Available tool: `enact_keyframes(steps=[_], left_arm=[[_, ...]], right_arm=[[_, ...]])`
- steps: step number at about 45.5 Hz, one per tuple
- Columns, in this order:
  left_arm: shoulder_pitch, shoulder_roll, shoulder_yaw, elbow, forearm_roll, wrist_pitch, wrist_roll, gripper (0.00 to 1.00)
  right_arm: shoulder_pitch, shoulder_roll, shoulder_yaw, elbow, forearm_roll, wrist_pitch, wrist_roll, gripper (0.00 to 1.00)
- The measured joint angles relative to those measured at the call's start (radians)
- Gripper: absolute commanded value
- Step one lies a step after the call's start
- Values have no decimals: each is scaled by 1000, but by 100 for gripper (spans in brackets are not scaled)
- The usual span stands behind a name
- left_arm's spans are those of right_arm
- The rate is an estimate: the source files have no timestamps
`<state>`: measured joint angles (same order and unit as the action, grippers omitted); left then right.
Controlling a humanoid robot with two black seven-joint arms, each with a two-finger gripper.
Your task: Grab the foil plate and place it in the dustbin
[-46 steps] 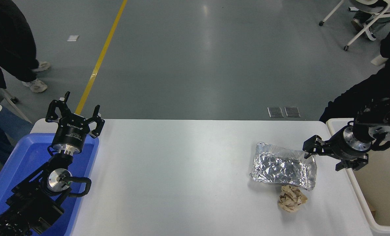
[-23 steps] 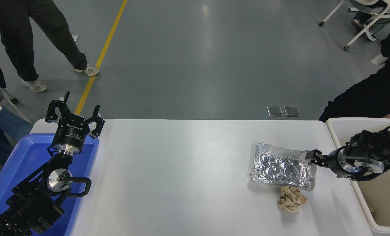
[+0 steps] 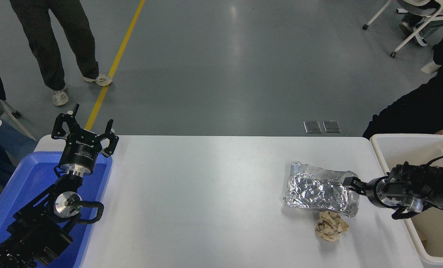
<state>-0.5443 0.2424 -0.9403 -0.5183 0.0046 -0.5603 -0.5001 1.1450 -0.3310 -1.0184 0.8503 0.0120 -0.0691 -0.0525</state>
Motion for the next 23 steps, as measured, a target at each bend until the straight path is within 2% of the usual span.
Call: enact_keyframes(steps=[2, 5, 7, 9, 15, 17, 21, 23], left_arm=[[0, 0, 0, 0, 0, 0, 0, 98], [0, 0, 0, 0, 0, 0, 0, 98], [0, 0, 0, 0, 0, 0, 0, 98], [0, 0, 0, 0, 0, 0, 0, 98], [0, 0, 0, 0, 0, 0, 0, 98], [0, 0, 0, 0, 0, 0, 0, 98], [0, 0, 0, 0, 0, 0, 0, 98], [0, 0, 0, 0, 0, 0, 0, 98]], right_arm=[[-5, 2, 1, -1, -1, -9, 0, 74], [-12, 6, 1, -3, -2, -20, 0, 50], [-15, 8, 0, -3, -4, -25, 0, 39], [-18, 10, -1, -3, -4, -30, 0, 35], [-24, 14, -1, -4, -4, -39, -1, 33], [-25, 15, 0, -4, -4, -40, -1, 25], [-26, 16, 3, -5, -3, -44, -1, 18], [-26, 16, 4, -5, -3, -45, -1, 9]])
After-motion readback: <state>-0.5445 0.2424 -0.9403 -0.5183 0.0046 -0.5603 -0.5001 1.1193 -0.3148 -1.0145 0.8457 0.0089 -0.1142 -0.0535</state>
